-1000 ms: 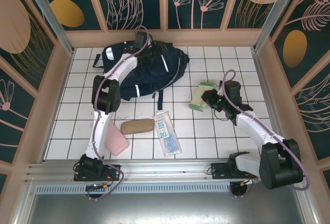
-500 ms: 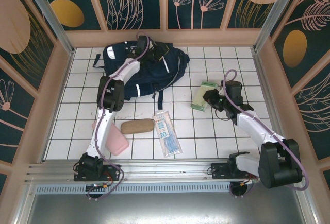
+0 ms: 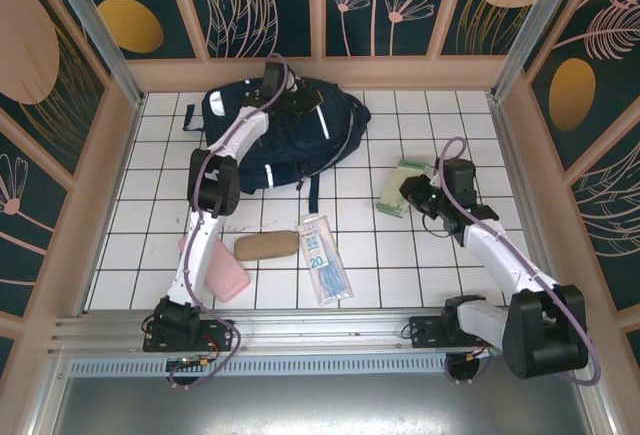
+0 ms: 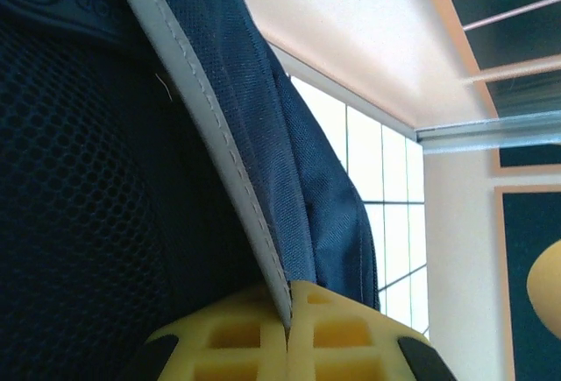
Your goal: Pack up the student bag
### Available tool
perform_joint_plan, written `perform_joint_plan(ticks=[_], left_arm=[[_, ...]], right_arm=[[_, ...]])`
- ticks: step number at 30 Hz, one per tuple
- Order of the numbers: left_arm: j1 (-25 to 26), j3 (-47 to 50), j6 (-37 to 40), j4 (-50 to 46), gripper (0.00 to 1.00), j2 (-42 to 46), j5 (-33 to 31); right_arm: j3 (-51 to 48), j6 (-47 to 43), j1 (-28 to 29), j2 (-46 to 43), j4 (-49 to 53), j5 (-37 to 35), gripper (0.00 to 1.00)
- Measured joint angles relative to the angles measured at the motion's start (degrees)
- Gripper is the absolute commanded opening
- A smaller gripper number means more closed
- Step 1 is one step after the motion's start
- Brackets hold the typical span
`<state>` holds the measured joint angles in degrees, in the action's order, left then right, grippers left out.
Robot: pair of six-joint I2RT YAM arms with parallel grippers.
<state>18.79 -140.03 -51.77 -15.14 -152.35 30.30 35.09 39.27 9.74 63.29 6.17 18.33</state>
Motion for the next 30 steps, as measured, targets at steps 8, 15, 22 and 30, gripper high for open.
perform_joint_plan(ticks=[8, 15, 22, 30], left_arm=[[-0.1, 8.1, 5.8, -8.1, 0.00, 15.2, 4.2], [0.3, 18.4, 9.2, -10.4, 0.00, 28.9, 7.8], [1.1, 25.5, 11.7, -10.9, 0.00, 34.0, 15.1], [1.4, 28.4, 11.7, -9.5, 0.00, 34.8, 20.3]], right_arm=[[8.4, -1.9, 0.0, -1.1, 6.4, -4.1, 0.00], [13.6, -4.5, 0.2, -1.0, 9.5, -6.8, 0.00], [15.3, -2.3, 0.4, 7.1, 2.6, 3.7, 0.00], [19.6, 2.9, 5.3, 23.7, -6.4, 13.6, 0.00]])
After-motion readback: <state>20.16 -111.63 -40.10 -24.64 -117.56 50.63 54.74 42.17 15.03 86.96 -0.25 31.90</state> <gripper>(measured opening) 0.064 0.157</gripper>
